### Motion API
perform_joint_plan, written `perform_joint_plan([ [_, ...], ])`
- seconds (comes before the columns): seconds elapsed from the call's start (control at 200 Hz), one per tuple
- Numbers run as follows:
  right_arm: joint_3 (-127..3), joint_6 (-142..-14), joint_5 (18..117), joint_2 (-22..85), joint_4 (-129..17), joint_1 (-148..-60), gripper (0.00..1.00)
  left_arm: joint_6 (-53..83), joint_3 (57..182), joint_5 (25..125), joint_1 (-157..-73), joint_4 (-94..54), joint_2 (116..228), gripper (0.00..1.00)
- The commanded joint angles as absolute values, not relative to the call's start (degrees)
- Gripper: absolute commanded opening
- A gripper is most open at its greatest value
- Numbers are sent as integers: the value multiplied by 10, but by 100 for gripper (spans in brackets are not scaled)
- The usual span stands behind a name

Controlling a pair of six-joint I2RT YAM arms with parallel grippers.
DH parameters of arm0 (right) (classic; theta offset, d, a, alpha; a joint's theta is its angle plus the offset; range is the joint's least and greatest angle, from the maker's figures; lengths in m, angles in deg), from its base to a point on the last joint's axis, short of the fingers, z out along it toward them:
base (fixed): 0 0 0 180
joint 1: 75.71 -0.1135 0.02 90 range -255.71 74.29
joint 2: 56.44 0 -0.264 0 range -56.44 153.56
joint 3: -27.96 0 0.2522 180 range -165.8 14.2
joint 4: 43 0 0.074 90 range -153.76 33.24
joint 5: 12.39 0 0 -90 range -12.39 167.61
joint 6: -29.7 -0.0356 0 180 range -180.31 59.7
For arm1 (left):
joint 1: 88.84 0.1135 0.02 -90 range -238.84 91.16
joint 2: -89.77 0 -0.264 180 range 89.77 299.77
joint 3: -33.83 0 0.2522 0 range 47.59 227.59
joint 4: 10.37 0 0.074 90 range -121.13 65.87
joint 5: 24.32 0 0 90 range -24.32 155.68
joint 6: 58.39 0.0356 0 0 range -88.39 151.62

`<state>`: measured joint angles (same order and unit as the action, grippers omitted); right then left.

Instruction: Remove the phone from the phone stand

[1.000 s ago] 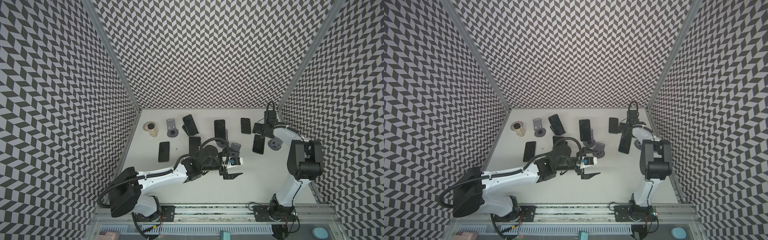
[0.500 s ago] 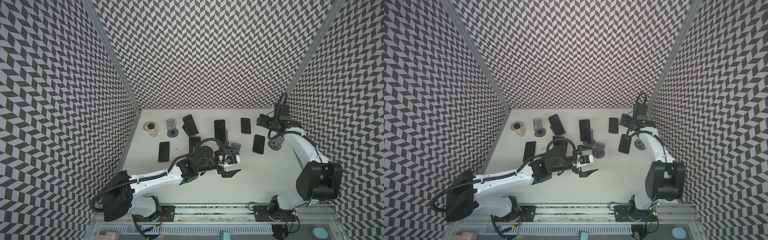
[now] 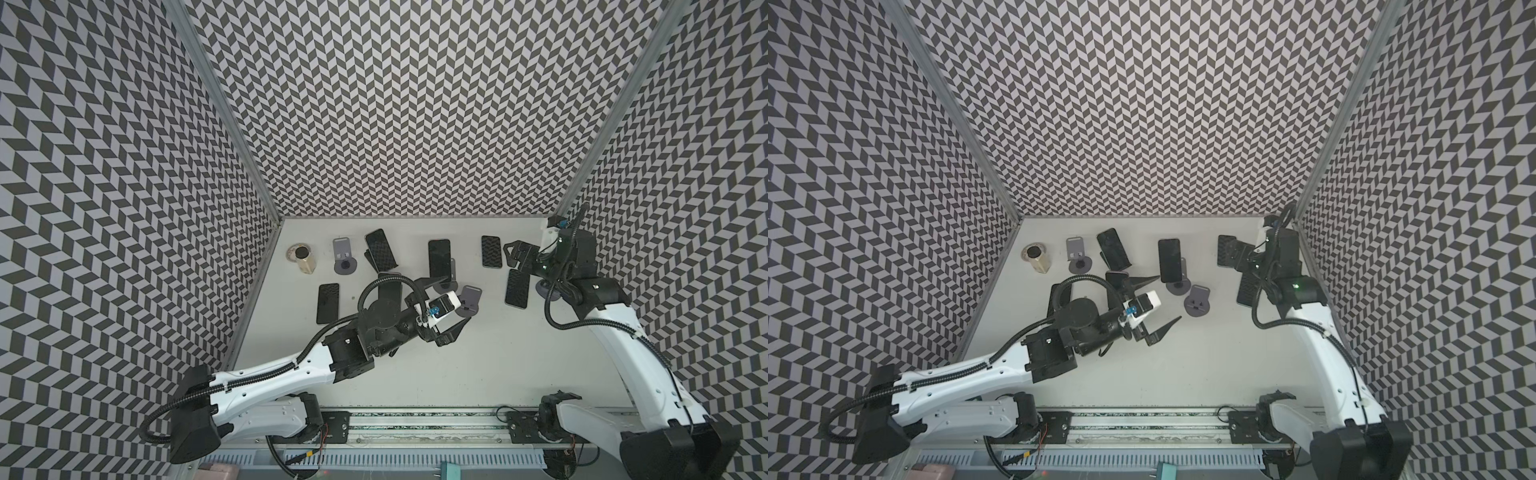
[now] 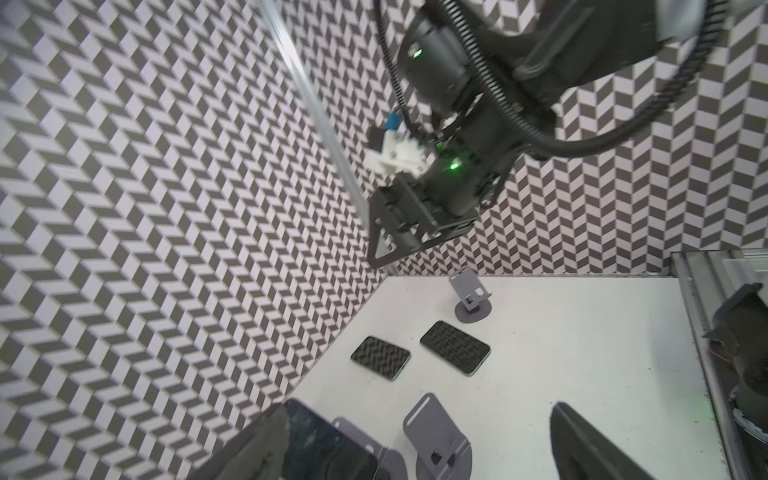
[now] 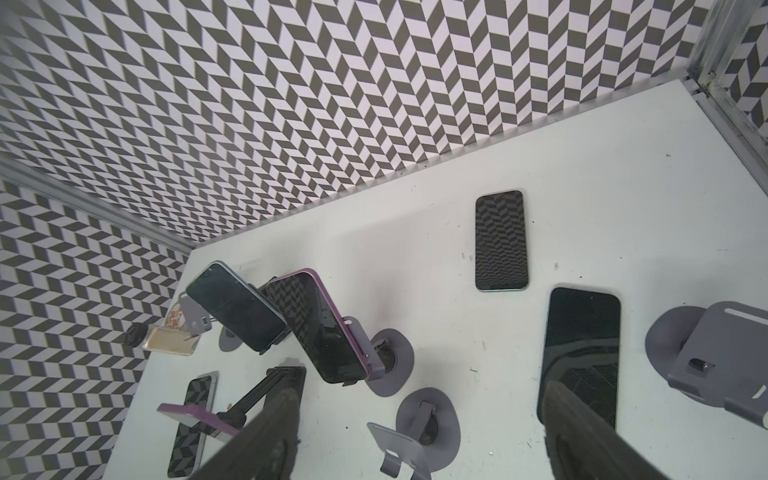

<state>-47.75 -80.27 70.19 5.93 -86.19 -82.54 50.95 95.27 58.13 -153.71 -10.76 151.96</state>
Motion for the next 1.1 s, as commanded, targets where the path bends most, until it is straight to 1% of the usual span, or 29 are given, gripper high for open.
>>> perform_joint_plan([
  [0.0, -458, -807, 696, 26, -840, -838, 89, 433, 940, 509, -1538, -159, 1484, 99],
  [0.285, -432, -783, 665, -34, -863, -851, 89, 368, 874, 432, -1537, -183, 1406, 100],
  [0.541, -398, -775, 624, -73, -841, -857, 88, 311, 860, 366, -1537, -216, 1370, 100],
  [1.097, -370, -776, 572, -90, -792, -890, 87, 200, 848, 318, -1534, -318, 1317, 99],
])
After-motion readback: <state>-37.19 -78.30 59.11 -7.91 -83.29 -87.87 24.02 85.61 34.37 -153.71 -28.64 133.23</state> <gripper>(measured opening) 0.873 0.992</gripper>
